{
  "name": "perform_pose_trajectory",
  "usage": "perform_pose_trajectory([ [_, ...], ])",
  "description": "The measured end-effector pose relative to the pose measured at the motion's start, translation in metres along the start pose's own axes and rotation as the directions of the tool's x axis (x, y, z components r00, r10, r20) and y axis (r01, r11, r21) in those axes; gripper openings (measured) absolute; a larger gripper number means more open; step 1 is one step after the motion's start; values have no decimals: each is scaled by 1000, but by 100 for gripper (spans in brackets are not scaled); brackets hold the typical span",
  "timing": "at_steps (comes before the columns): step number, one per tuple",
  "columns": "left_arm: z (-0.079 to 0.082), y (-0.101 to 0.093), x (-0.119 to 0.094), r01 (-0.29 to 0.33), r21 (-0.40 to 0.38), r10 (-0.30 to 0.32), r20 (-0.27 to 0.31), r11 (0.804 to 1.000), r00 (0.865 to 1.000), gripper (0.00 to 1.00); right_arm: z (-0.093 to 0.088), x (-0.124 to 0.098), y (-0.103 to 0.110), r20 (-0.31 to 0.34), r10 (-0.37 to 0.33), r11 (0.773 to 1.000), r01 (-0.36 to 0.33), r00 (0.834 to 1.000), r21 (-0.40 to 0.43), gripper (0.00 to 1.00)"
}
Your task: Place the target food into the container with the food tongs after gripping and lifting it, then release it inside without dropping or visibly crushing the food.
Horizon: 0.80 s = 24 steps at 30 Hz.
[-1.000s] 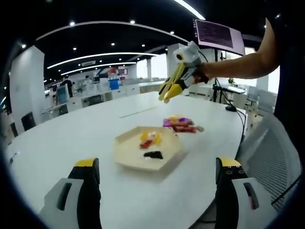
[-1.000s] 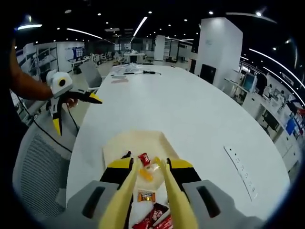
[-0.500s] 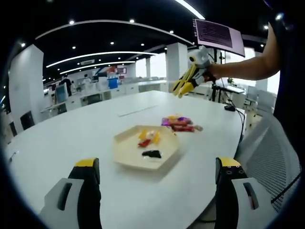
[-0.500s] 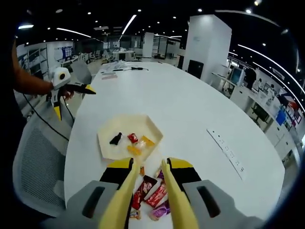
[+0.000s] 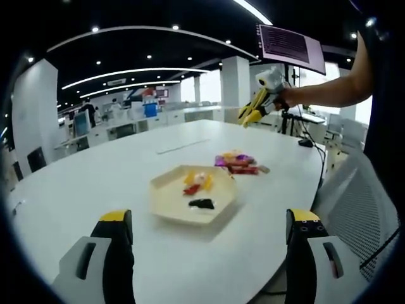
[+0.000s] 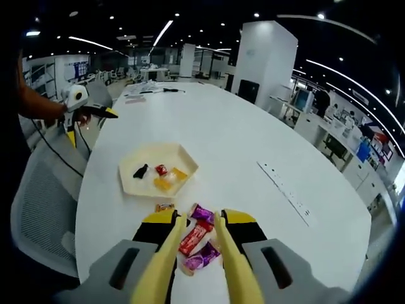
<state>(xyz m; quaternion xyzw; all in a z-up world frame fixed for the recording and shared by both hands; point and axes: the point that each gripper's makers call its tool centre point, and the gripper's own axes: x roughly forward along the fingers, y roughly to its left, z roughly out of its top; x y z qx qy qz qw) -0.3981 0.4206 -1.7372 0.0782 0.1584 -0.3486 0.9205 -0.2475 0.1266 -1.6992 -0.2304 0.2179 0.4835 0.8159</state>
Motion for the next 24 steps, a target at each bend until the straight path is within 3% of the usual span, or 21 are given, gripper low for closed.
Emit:
perform_pose_trajectory([
  [13,-3,0,1,3,-3,-3,-13,1000,1000,97,-12,-8,-13,-1,-25,1000,25,1000,-4,27],
  [24,-6,2,1,-5,-1,5,-25,1000,1000,97,-40,8,-29,-18,-6,1000,6,1000,-2,27],
])
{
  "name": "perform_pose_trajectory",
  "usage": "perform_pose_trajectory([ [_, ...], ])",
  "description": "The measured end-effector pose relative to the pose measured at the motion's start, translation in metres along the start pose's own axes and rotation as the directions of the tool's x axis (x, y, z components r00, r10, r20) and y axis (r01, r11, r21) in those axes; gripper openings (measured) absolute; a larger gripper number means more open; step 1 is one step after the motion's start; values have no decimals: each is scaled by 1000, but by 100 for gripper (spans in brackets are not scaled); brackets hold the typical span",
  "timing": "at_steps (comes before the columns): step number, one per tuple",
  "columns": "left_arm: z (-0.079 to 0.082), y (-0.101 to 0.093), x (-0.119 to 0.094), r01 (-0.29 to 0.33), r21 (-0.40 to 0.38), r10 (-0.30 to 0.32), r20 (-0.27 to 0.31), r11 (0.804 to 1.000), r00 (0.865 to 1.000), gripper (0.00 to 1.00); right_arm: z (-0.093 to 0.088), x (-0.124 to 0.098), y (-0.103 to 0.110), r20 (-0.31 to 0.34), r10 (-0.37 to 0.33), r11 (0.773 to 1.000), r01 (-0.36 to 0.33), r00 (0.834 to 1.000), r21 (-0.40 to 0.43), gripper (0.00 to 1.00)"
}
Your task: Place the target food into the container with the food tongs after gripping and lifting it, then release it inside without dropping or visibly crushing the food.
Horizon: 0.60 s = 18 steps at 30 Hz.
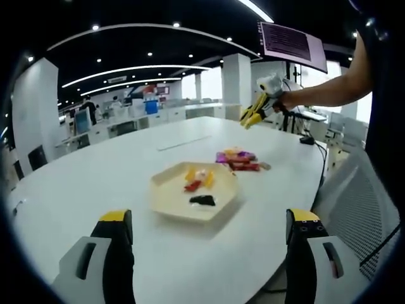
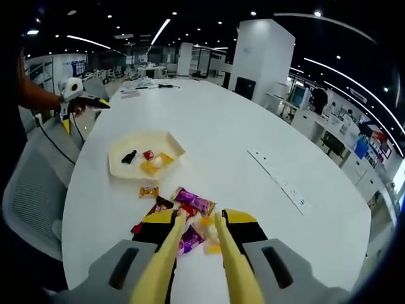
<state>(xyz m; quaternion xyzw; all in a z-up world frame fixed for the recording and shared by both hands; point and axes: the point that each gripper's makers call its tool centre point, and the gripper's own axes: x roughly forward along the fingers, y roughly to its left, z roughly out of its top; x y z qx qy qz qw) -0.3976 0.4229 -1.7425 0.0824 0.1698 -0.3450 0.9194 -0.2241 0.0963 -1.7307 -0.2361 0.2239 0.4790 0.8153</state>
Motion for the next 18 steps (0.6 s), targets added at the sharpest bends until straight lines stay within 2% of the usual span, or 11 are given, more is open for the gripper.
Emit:
perform_pose_trajectory([
  [18,-10,1,2,-6,-4,6,-45,1000,999,97,-25,31,-32,-33,41,999,-40,999,36,28],
])
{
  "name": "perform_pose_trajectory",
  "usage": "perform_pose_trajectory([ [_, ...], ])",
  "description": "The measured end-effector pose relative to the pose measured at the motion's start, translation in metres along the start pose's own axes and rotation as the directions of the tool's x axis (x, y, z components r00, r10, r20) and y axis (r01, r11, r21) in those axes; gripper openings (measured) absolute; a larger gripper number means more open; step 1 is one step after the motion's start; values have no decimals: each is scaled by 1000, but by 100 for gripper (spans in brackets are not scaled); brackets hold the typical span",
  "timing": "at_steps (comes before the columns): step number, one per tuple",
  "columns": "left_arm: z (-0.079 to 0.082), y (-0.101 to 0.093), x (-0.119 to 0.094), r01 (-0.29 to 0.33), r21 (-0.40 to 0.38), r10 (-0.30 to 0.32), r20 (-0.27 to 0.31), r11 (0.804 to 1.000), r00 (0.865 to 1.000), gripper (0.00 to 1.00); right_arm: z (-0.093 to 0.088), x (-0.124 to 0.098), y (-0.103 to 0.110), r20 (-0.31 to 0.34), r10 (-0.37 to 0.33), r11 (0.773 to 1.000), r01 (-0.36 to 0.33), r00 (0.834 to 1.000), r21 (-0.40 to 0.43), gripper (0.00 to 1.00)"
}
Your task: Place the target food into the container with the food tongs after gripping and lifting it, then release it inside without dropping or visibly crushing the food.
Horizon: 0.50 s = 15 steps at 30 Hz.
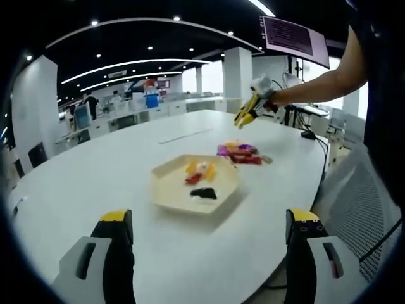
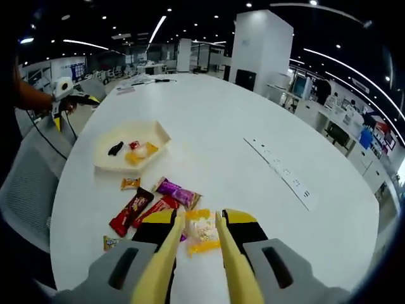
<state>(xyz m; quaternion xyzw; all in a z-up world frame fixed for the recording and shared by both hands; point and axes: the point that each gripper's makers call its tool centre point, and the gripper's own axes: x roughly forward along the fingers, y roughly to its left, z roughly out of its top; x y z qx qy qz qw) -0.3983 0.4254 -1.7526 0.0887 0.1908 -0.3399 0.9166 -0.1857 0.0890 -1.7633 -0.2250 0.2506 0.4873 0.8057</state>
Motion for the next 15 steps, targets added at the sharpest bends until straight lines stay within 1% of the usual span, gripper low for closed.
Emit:
perform_pose_trajectory([
  [7,-4,0,2,6,-3,-6,-16,1000,1000,97,-8,10,-7,-14,14,1000,-14,1000,12,28],
  [15,-6,0,3,4,-7,-4,-28,1000,1000,97,-19,28,-7,-27,44,998,-43,999,50,28],
])
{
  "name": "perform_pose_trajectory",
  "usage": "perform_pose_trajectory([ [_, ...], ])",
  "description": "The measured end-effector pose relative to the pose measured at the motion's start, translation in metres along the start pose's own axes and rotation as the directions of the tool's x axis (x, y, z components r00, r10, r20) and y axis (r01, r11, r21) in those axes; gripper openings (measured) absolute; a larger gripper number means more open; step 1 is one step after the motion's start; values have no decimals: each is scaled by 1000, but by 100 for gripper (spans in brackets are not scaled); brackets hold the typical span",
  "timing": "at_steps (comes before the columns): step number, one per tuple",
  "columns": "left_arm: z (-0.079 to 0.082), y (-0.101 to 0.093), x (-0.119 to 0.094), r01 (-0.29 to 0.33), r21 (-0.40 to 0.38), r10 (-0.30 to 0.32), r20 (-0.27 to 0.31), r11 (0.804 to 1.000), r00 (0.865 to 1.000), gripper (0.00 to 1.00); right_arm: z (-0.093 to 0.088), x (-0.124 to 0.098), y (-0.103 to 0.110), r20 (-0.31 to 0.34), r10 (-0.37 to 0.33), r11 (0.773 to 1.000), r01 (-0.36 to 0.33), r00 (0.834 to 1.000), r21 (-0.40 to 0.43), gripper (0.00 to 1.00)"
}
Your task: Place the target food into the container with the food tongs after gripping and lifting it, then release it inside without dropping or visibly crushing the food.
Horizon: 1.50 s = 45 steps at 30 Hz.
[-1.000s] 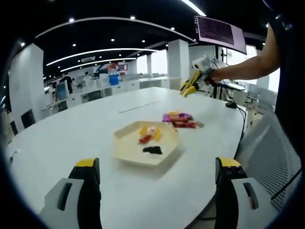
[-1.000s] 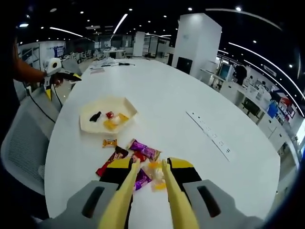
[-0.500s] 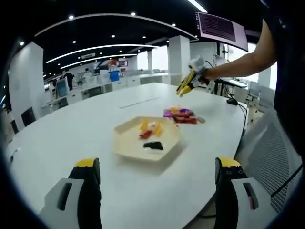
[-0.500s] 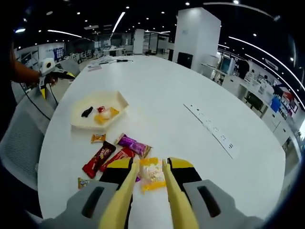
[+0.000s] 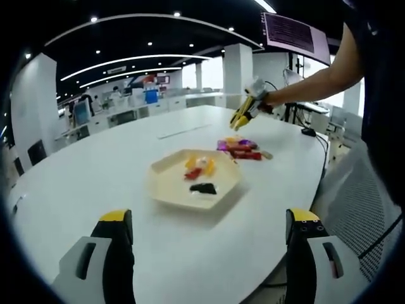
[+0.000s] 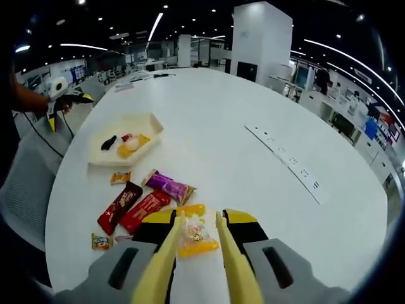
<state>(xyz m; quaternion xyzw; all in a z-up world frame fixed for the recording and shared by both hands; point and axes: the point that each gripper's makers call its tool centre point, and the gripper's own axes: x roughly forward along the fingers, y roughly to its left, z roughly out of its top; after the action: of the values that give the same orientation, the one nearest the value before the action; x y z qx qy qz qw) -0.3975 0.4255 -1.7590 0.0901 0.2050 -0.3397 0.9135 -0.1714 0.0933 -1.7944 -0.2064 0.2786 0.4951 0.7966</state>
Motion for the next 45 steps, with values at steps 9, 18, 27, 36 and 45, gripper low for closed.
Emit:
perform_pose_trajectory([
  [9,-3,0,1,3,-3,-3,-13,1000,1000,97,-18,10,1,-35,43,998,-41,998,51,28],
  [18,-3,-1,2,7,-7,-7,-18,1000,1000,97,-26,16,2,-74,54,997,-49,996,65,29],
  [27,-5,-2,2,10,-8,-10,-25,1000,1000,96,-32,24,4,-130,72,997,-68,989,32,28],
  [36,-5,-2,1,6,-7,-7,-26,1000,1000,96,-30,26,8,-154,24,1000,-25,988,-9,18],
  [45,-5,-2,1,13,-3,-13,-25,1000,1000,95,-29,18,13,-169,-5,999,13,986,49,17],
])
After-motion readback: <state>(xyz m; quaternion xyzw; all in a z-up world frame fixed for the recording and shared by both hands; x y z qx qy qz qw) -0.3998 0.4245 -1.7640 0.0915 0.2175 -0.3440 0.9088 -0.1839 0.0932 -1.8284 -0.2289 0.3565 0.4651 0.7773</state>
